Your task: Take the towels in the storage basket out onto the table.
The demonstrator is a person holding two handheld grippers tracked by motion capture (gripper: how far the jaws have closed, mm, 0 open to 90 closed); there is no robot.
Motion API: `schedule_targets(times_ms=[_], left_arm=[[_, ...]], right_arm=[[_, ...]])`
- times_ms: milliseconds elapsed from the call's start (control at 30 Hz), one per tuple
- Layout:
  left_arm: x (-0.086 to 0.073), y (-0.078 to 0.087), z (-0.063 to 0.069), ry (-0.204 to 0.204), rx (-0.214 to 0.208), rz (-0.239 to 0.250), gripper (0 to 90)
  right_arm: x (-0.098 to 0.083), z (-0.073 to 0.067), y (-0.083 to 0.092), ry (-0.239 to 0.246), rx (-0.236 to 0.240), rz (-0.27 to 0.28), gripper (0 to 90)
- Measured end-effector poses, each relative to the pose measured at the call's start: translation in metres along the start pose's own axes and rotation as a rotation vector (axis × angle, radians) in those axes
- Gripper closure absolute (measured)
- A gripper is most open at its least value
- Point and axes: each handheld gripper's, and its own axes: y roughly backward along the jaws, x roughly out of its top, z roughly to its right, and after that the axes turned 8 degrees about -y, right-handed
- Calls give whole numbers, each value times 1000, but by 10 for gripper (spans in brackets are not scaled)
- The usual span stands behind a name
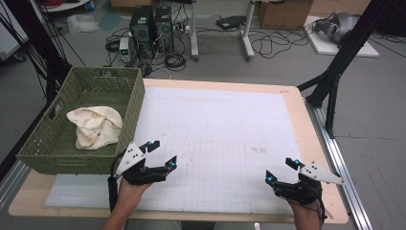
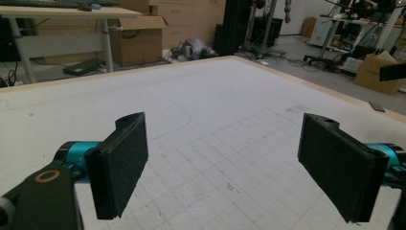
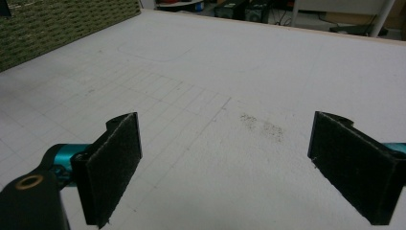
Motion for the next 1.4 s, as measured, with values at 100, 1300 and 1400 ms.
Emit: schedule_targets(times_ms=[100,1300,1400], left_arm=[[3,2,0,-8,0,4,181],[97,57,-128,36,152,41,187],[99,57,-143,39,174,4,187]], right_arm=[[1,-3,0,-15,0,-3,105],[1,-6,-2,17,-3,-22,105],[0,-5,0,11,-8,-25,105]])
